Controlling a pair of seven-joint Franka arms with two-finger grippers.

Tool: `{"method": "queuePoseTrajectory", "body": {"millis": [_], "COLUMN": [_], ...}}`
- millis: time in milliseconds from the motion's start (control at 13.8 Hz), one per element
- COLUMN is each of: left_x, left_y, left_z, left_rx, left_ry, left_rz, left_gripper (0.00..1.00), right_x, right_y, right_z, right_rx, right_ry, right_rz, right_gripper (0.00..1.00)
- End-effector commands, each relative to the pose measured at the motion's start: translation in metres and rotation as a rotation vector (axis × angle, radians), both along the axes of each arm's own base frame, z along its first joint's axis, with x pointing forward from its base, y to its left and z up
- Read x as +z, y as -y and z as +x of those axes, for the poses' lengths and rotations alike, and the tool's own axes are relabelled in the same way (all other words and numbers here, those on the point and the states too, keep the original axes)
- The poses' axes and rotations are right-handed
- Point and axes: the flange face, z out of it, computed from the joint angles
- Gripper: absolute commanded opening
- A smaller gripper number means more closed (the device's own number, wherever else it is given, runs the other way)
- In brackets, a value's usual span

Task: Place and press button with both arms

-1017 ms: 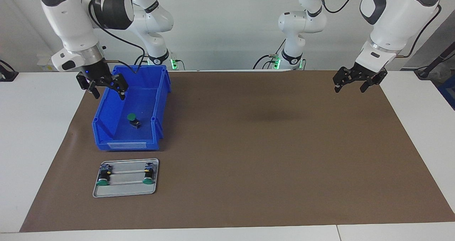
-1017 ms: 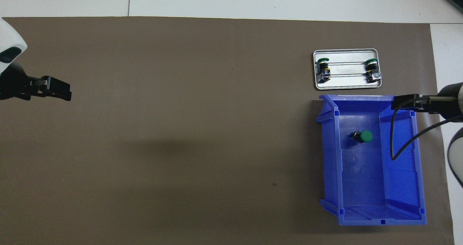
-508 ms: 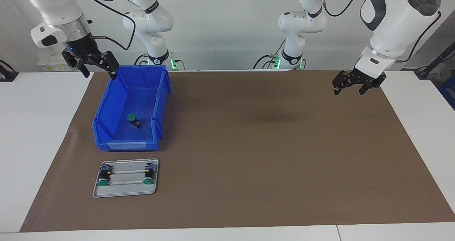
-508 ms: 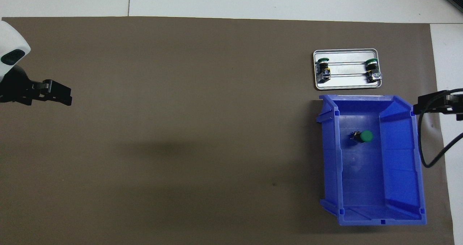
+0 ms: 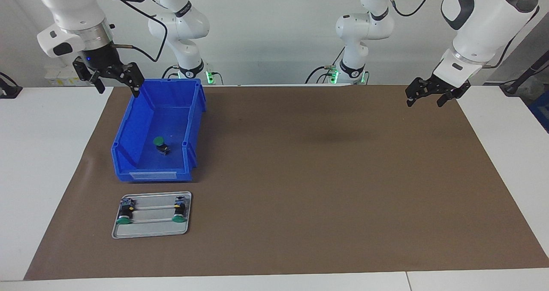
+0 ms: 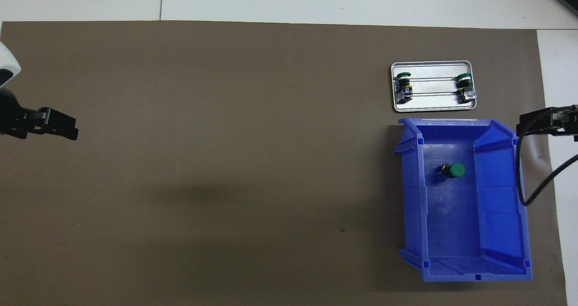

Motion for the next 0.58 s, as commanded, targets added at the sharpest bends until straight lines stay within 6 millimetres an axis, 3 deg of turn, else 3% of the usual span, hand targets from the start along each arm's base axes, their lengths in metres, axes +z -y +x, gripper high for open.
{"method": "queuePoseTrajectory", "body": {"millis": [0, 508], "left_x": [-0.0025, 0.0002], "left_y": [-0.0044, 0.0006], "left_z": [-0.0110, -0.0040], "left_rx": [-0.015, -0.063], "left_ry": [-0.011, 0.046], "left_rz": [0.002, 0.042], "left_gripper": [0.99, 0.99], "right_x": [0.0037, -0.0004], "right_y": [-0.0010, 0.0025], "right_z": [-0.0017, -0.0054], "right_rx": [-0.023, -0.035], "right_ry": [-0.015, -0.017], "right_rz": [0.034, 0.042], "right_gripper": [1.00, 1.00]}}
